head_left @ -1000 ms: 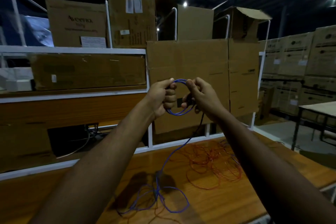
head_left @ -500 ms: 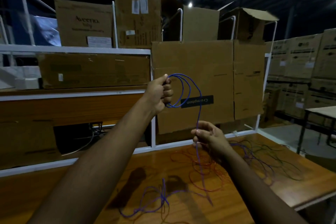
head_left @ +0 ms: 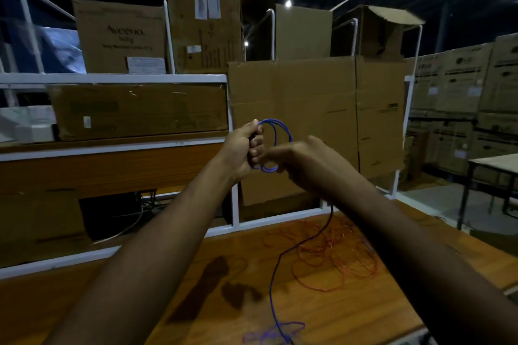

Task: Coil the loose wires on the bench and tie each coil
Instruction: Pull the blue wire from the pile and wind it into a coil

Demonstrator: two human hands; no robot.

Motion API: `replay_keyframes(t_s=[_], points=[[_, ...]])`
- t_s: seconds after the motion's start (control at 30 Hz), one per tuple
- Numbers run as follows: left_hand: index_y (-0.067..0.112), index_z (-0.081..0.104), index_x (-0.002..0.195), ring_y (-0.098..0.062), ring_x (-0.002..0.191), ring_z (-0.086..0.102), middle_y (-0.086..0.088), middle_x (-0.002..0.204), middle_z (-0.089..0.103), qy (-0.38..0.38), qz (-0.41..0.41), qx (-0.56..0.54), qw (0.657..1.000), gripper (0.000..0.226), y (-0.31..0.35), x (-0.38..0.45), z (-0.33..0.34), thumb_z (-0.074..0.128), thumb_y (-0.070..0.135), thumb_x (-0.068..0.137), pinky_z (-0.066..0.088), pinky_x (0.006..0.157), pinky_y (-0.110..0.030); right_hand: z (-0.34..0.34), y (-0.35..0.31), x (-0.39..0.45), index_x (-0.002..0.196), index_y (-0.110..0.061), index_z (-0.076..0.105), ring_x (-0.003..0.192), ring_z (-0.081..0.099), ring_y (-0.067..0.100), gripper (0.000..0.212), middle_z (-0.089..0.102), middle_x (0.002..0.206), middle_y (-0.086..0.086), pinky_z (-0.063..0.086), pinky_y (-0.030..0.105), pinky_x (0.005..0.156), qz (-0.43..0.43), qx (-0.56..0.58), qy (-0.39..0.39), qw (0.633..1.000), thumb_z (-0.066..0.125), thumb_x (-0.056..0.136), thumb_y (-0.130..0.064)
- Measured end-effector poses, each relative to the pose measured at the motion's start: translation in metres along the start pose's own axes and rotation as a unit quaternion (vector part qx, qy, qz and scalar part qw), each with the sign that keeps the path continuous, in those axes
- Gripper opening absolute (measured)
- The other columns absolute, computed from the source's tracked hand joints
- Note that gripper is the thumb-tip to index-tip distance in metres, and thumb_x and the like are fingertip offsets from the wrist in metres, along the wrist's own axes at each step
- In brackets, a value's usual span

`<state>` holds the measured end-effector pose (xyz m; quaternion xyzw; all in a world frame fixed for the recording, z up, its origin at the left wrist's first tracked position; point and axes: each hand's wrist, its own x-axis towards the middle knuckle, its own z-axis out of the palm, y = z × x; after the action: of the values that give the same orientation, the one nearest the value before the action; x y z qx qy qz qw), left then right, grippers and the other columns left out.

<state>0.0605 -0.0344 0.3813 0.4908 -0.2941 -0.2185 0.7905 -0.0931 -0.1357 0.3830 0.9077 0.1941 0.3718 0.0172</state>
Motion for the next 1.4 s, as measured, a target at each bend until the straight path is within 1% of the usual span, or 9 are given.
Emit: replay_keyframes(t_s=[0.17, 0.4, 0.6, 0.7, 0.8, 0.97, 1.13, 1.3, 1.4], points=[[0.003, 0.051, 0.129, -0.028, 0.089, 0.062, -0.021, 0.106, 0.060, 0.017, 0.001, -0.028, 0.999, 0.036, -0.002, -0.005, 0.008, 0.037, 0.029, 0.107, 0.058, 0.070, -0.036, -0.002, 0.016, 0.016, 0.111, -0.010, 0.067, 0.065, 0.060, -0.004, 0.026, 0.073, 0.088, 0.003, 0.044, 0.002, 0.055, -0.011, 0.035, 0.053, 0.998, 0.071, 0.087, -0.003], [0.017, 0.047, 0.074, -0.004, 0.036, 0.031, 0.006, 0.053, 0.039, -0.078, -0.061, 0.045, 0.994, 0.038, 0.003, -0.013, 0.005, 0.034, 0.032, 0.107, 0.025, 0.034, -0.017, 0.007, 0.043, 0.034, 0.084, -0.012, 0.063, 0.058, 0.062, 0.007, 0.026, 0.063, 0.068, -0.002, 0.051, 0.020, 0.050, 0.051, -0.022, 0.143, 0.988, 0.076, 0.081, -0.034], [0.020, 0.045, 0.069, -0.006, 0.035, 0.018, 0.009, 0.046, 0.024, -0.116, -0.134, 0.109, 0.978, 0.039, 0.017, -0.018, 0.001, 0.036, 0.037, 0.103, 0.010, 0.036, -0.020, 0.001, 0.063, 0.035, 0.093, -0.017, 0.064, 0.071, 0.060, 0.002, 0.044, 0.062, 0.084, -0.008, 0.052, 0.022, 0.061, 0.183, 0.151, 0.010, 0.971, 0.064, 0.075, -0.057], [0.022, 0.037, 0.062, -0.006, 0.034, 0.018, 0.009, 0.043, 0.024, -0.121, -0.143, 0.080, 0.979, 0.044, 0.022, -0.018, -0.002, 0.037, 0.042, 0.102, 0.009, 0.038, -0.020, 0.009, 0.066, 0.021, 0.096, -0.011, 0.066, 0.056, 0.049, 0.000, 0.034, 0.058, 0.075, -0.005, 0.040, 0.018, 0.053, 0.215, 0.324, -0.110, 0.915, 0.056, 0.096, -0.043], [0.022, 0.032, 0.061, -0.007, 0.034, 0.018, 0.008, 0.042, 0.023, -0.147, -0.146, 0.039, 0.978, 0.046, 0.026, -0.018, -0.006, 0.039, 0.046, 0.100, 0.009, 0.040, -0.020, 0.018, 0.064, 0.008, 0.084, -0.013, 0.059, 0.053, 0.040, 0.005, 0.036, 0.058, 0.072, -0.003, 0.029, 0.019, 0.050, 0.220, 0.469, -0.091, 0.850, 0.045, 0.101, -0.042], [0.022, 0.033, 0.065, -0.006, 0.033, 0.021, 0.009, 0.043, 0.025, -0.135, -0.117, -0.008, 0.984, 0.043, 0.020, -0.018, -0.005, 0.036, 0.039, 0.104, 0.010, 0.038, -0.020, 0.034, 0.060, 0.004, 0.090, -0.012, 0.062, 0.052, 0.036, 0.009, 0.039, 0.060, 0.082, 0.009, 0.027, 0.024, 0.051, 0.278, 0.522, -0.026, 0.806, 0.051, 0.096, -0.048], [0.022, 0.033, 0.065, -0.006, 0.031, 0.021, 0.009, 0.041, 0.024, -0.082, -0.083, -0.037, 0.992, 0.043, 0.022, -0.014, -0.006, 0.034, 0.037, 0.106, 0.012, 0.035, -0.017, 0.067, 0.077, -0.048, 0.125, -0.009, 0.057, 0.076, 0.057, 0.014, 0.037, 0.067, 0.096, 0.002, 0.046, 0.026, 0.070, 0.313, 0.622, -0.134, 0.705, 0.066, 0.090, -0.018], [0.023, 0.034, 0.065, -0.006, 0.031, 0.021, 0.009, 0.042, 0.023, -0.040, -0.053, -0.063, 0.996, 0.044, 0.021, -0.006, -0.005, 0.034, 0.036, 0.106, 0.014, 0.032, -0.016, 0.100, 0.062, -0.088, 0.101, -0.010, 0.061, 0.076, 0.055, 0.019, 0.019, 0.060, 0.083, 0.006, 0.047, 0.032, 0.073, 0.357, 0.645, -0.210, 0.643, 0.046, 0.102, -0.022], [0.022, 0.034, 0.065, -0.006, 0.031, 0.020, 0.009, 0.042, 0.023, -0.019, -0.059, -0.054, 0.997, 0.044, 0.015, -0.002, -0.004, 0.035, 0.037, 0.106, 0.013, 0.032, -0.016, 0.099, 0.046, -0.084, 0.097, -0.011, 0.059, 0.056, 0.049, 0.014, 0.033, 0.054, 0.066, 0.000, 0.041, 0.026, 0.051, 0.428, 0.522, -0.195, 0.711, 0.036, 0.107, -0.032]])
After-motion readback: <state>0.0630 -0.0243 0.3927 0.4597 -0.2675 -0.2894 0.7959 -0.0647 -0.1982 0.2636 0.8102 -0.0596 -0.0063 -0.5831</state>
